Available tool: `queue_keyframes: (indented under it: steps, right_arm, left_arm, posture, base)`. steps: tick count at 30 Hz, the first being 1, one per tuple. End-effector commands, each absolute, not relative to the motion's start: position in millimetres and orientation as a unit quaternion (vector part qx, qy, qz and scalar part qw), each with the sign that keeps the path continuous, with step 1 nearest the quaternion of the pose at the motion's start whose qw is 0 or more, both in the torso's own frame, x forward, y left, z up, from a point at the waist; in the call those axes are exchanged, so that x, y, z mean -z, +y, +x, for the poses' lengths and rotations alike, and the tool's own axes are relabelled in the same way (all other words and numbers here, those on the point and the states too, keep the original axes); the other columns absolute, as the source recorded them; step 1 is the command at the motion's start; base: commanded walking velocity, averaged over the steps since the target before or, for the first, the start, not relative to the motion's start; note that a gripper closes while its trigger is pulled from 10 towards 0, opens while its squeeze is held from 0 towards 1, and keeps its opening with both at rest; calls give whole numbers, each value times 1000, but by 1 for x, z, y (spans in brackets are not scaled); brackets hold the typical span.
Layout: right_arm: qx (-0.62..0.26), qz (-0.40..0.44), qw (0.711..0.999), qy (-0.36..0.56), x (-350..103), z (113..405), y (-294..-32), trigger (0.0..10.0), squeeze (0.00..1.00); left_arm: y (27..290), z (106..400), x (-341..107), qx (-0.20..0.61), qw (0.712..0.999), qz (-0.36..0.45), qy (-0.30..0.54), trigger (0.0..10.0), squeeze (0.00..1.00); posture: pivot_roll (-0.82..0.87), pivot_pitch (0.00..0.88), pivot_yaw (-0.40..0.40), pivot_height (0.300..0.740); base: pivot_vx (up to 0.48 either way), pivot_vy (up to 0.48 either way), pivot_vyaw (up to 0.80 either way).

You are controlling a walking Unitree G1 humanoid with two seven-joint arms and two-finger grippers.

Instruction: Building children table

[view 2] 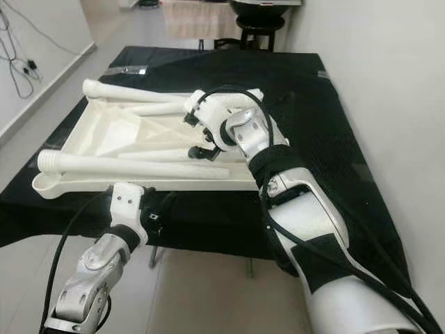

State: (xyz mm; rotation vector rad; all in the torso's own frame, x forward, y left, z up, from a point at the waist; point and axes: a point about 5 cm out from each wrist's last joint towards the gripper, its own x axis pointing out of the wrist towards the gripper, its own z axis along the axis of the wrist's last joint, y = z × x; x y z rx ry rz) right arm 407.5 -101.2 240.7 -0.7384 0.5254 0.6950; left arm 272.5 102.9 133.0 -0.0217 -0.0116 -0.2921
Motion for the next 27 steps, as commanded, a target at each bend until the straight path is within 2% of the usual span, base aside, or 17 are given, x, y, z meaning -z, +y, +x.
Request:
queue_keyframes:
  steps: [1, 10, 17, 18, 19, 27]
  right_arm:
    - [-318, -366, 835, 259, -245, 409, -99, 10000, 0]
    - [-286, -335, 857, 269, -242, 412, -94, 10000, 0]
    - [-292, -371, 831, 295, -234, 410, -92, 10000, 0]
    - [-290, -379, 829, 291, -236, 410, -93, 3098, 0]
    - [-287, -384, 829, 287, -239, 411, -93, 0, 0]
    - [-286, -397, 828, 275, -247, 413, -94, 0, 0]
  left_arm:
    - [101, 266, -131, 147, 989, -12, 4, 10000, 0]
    - [99, 244, -134, 140, 990, -25, 17, 10000, 0]
    - [100, 234, -135, 132, 990, -31, 29, 10000, 0]
    - [100, 233, -135, 130, 991, -32, 30, 10000, 0]
    - [99, 232, -136, 129, 991, -32, 31, 10000, 0]
    - [100, 232, -137, 122, 991, -33, 34, 10000, 0]
  posture:
    - [7, 175, -34, 740]
    - [31, 246, -51, 740]
    - [31, 275, -69, 740]
    - [32, 277, -74, 740]
    - [31, 279, -76, 740]
    - [21, 269, -81, 740]
  base:
    - [0, 0, 0]
    - [0, 0, 0]
    - [0, 0, 0]
    - [0, 0, 0]
    - [0, 0, 0]
    - [0, 0, 0]
